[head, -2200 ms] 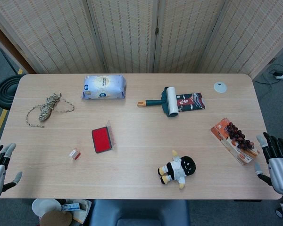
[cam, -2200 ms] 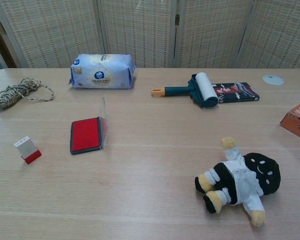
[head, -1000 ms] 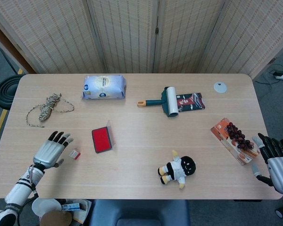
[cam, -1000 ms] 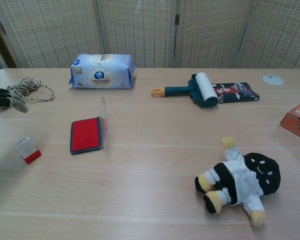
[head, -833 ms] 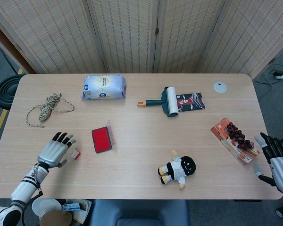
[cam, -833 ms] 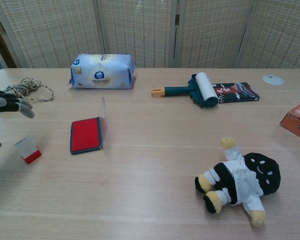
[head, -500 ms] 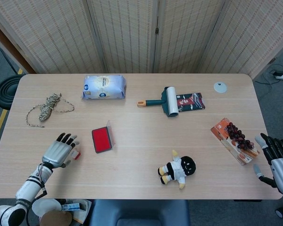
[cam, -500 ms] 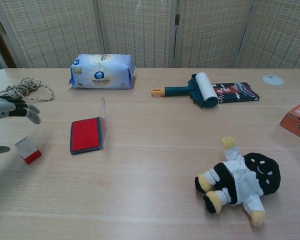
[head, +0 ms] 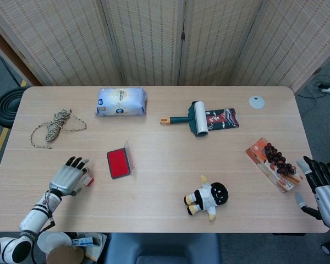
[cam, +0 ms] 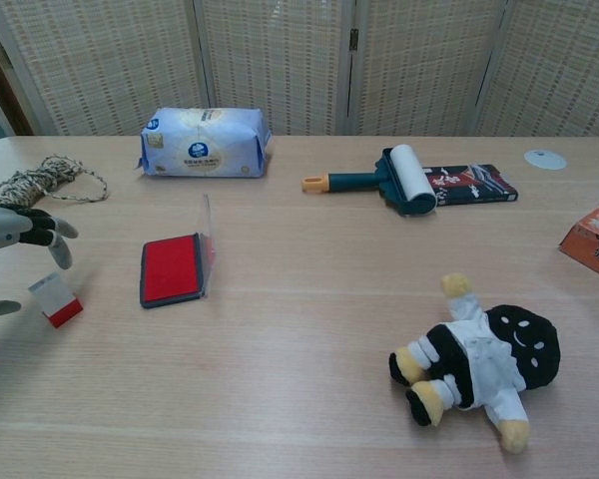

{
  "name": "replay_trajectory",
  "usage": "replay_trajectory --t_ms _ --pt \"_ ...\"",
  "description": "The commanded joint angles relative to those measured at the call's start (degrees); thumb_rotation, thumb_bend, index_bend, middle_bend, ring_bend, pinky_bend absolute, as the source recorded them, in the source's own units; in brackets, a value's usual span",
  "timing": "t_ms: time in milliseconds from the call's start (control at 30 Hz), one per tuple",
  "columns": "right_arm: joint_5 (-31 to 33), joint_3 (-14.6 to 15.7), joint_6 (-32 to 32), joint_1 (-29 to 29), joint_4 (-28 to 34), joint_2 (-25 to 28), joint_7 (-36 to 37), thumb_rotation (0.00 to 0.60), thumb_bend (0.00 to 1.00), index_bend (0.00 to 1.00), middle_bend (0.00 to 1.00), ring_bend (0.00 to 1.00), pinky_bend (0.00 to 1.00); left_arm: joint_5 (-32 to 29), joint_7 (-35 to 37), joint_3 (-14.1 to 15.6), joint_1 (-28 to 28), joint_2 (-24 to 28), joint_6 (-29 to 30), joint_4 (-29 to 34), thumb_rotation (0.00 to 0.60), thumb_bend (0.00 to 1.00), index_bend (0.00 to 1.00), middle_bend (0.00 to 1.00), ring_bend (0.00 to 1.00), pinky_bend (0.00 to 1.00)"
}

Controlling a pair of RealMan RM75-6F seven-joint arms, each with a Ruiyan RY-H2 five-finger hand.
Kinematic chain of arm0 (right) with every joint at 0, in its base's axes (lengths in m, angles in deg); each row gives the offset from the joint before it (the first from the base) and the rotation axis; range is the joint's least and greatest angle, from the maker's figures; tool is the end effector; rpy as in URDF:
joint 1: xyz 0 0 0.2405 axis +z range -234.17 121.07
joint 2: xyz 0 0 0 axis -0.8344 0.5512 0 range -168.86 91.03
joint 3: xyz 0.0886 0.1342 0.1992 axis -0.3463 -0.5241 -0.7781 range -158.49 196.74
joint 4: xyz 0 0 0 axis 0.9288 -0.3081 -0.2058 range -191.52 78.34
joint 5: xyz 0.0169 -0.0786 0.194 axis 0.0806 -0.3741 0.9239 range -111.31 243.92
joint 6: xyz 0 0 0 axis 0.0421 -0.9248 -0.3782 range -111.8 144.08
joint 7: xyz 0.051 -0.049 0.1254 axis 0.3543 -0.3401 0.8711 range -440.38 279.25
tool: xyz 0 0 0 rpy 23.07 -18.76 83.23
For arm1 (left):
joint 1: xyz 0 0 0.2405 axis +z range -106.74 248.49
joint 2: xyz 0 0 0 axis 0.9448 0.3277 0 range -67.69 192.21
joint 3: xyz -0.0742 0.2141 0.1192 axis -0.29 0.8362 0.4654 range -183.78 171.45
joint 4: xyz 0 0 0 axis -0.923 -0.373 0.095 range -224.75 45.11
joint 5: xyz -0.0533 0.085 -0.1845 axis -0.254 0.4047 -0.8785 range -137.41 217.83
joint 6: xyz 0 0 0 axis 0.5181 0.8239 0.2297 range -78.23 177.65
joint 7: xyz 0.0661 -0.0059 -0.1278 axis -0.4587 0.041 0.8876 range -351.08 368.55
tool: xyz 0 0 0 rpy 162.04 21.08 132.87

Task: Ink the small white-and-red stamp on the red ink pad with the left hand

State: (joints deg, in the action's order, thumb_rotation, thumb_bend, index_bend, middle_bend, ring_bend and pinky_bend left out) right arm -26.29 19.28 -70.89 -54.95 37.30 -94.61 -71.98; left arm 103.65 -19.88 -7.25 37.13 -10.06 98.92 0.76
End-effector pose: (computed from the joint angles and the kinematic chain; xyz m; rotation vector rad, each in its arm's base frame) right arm -0.3120 -0.1518 0.1936 1.4483 -0.9384 0.9273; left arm -0.2580 0.2967 0.0438 -1.9617 -0.8519 -0.4279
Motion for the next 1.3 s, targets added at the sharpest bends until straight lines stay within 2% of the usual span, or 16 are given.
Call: replay_trajectory --t_ms 33,700,1000,1300 --pt "0.15 -0.05 0.02 0.00 0.01 -0.04 -0.13 0.600 0.41 0.02 0.00 0.00 0.00 0.27 0.77 0.23 -0.31 -0.37 -0.38 -0.91 0.600 0.30 0.27 0.07 0.00 0.00" --pt "1.21 -0.17 1.23 0.43 0.39 -0.49 -1.81 0.600 0.41 0.02 0.00 0.00 0.00 2.53 5.15 1.48 -1.23 -2.34 -1.59 -5.88 0.600 0.30 0.36 0.10 0.00 0.00" --pt "1.35 -0.23 1.13 0.40 0.42 -0.50 -1.82 0.600 0.41 0.02 0.00 0.00 0.00 2.75 5.28 1.69 -1.46 -2.46 -1.38 -5.89 0.600 0.30 0.41 0.13 0.00 0.00" --pt "0.99 -0.18 0.31 0.05 0.35 -0.50 -1.79 0.600 0.41 0.02 0.00 0.00 0.00 2.23 4.66 2.04 -1.44 -2.73 -0.98 -5.68 0.600 0.30 0.48 0.21 0.00 0.00"
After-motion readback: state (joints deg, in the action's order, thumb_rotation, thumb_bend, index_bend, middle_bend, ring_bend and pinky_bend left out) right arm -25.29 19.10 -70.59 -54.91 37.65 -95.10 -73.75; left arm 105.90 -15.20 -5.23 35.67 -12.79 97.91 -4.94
